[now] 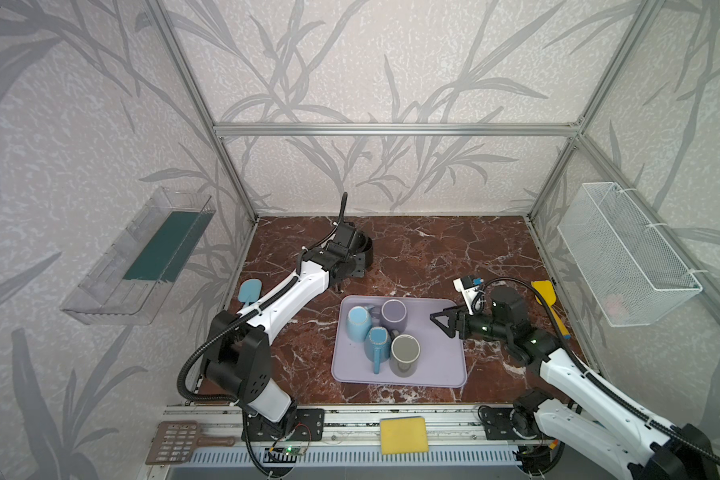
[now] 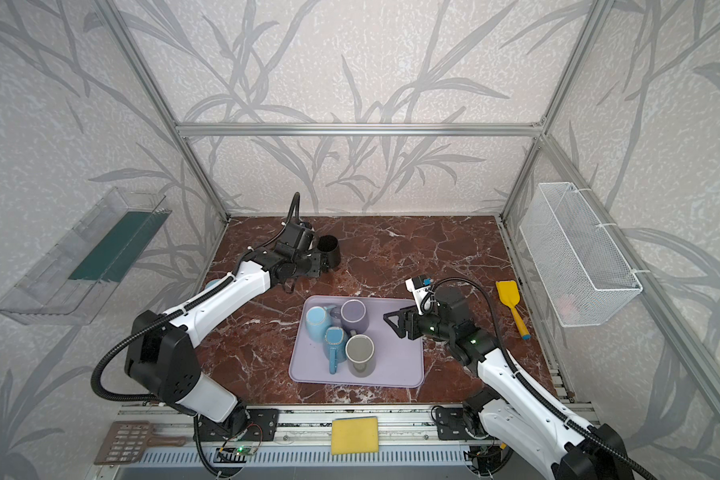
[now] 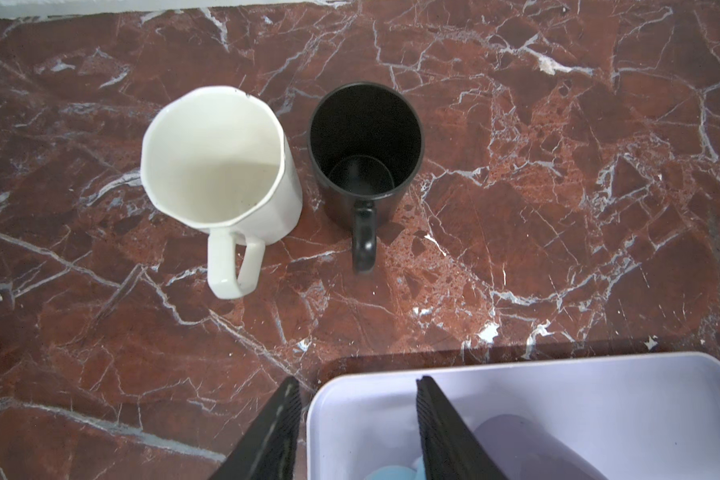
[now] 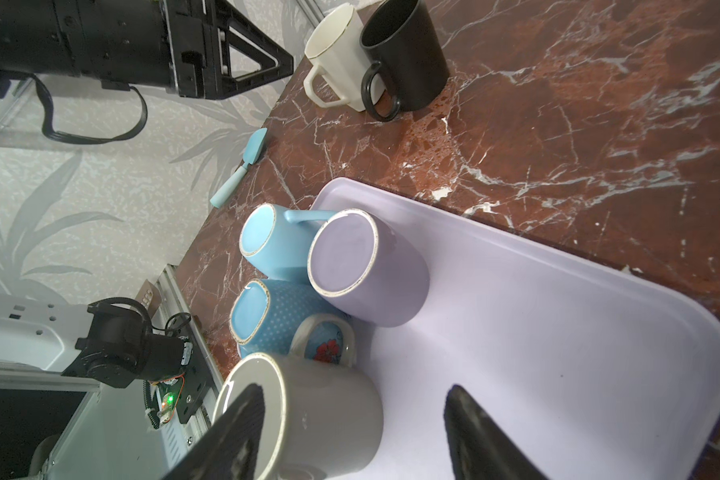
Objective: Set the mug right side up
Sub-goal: 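Release the black mug and raise the left gripper back toward the tray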
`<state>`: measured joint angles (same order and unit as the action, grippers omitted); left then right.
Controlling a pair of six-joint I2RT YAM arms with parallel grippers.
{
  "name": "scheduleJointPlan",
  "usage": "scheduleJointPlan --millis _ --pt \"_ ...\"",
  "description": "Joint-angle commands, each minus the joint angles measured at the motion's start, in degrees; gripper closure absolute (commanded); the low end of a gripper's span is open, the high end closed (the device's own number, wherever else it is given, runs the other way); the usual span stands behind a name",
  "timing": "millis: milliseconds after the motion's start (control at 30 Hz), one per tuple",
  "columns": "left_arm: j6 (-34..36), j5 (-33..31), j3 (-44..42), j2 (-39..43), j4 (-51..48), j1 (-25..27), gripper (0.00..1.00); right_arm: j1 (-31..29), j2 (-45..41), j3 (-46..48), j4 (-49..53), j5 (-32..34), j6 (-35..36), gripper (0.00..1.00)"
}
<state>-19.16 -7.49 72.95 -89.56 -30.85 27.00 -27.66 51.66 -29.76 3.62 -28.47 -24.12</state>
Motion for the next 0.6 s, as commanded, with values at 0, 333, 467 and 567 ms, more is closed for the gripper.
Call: scheduleJointPlan --millis 0,333,467,567 --pt "-2.05 -0.32 -2.79 4.23 -0.87 0.94 0.51 -0.97 1.7 -2.73 0.36 0.96 1.55 0.31" --pt "-4.48 -2.53 -10.79 13.58 -3.48 2.84 0.51 -2.86 7.81 -4.99 -1.27 1.39 2.36 0.31" --pt "-4.43 -2.39 -10.9 14.55 -5.25 2.99 0.52 -5.23 9.57 -6.33 -0.57 2.03 3.57 0.31" --pt "-4.95 -1.73 -10.88 14.88 -6.75 3.89 0.52 -7.91 10.36 -8.07 2.57 5.32 5.43 0.31"
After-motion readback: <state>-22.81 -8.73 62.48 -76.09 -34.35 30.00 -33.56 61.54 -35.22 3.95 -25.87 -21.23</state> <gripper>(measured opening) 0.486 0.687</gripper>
